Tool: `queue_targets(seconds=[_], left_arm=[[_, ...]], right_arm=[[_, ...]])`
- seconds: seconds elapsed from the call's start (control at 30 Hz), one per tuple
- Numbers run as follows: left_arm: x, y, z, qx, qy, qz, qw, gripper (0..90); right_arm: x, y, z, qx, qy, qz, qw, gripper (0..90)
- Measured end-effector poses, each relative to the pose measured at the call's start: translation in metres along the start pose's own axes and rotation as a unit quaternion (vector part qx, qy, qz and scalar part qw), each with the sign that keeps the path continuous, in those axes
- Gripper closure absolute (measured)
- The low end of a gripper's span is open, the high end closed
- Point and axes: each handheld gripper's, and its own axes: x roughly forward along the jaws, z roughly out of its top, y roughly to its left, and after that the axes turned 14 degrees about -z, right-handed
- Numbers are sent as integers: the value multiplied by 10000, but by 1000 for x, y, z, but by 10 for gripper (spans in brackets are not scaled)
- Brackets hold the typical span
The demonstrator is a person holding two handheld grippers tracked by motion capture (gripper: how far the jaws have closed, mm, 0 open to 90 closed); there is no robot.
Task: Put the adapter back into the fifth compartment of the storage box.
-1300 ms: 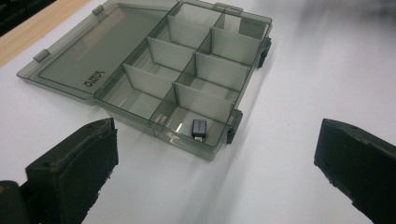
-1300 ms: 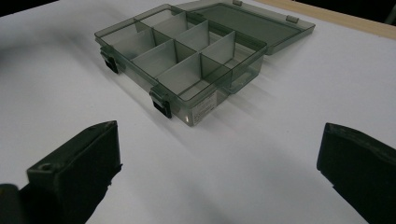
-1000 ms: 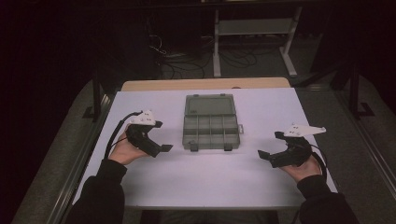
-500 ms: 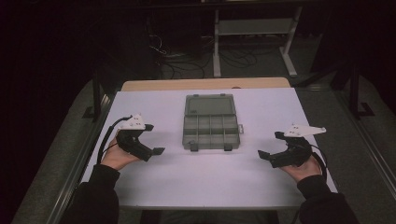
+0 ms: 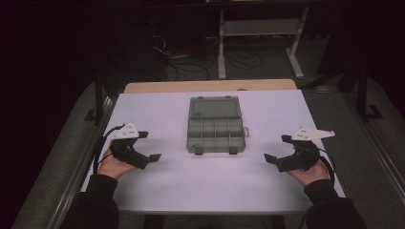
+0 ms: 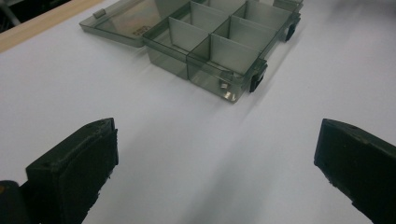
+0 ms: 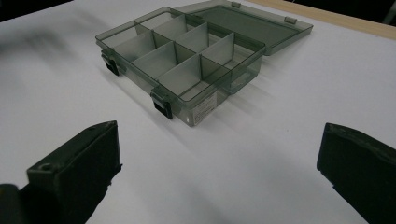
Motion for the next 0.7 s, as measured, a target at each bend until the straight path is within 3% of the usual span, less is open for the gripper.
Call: queue_targets(seconds=[0.17,0.2,0.4,0.67,0.7], left_arm=[[-1,0,-1,2,-14,29,10000,0],[-5,-4,-11,-19,9,93,10000,0],[-13,-5,-20,-90,-104,154,9998,0],[-27,-12,-30,-103,-418,309,9986,0],[-31,-16,-29,-77,-555,307,9980,0]], right_arm=[[0,0,0,4,-2,2,10000,0],[0,0,0,8,7,7,10000,0],[1,0,-1,21,42,21,10000,0],[0,0,-2,59,68,31,10000,0],[-3,0,-2,95,22,61,9999,0]])
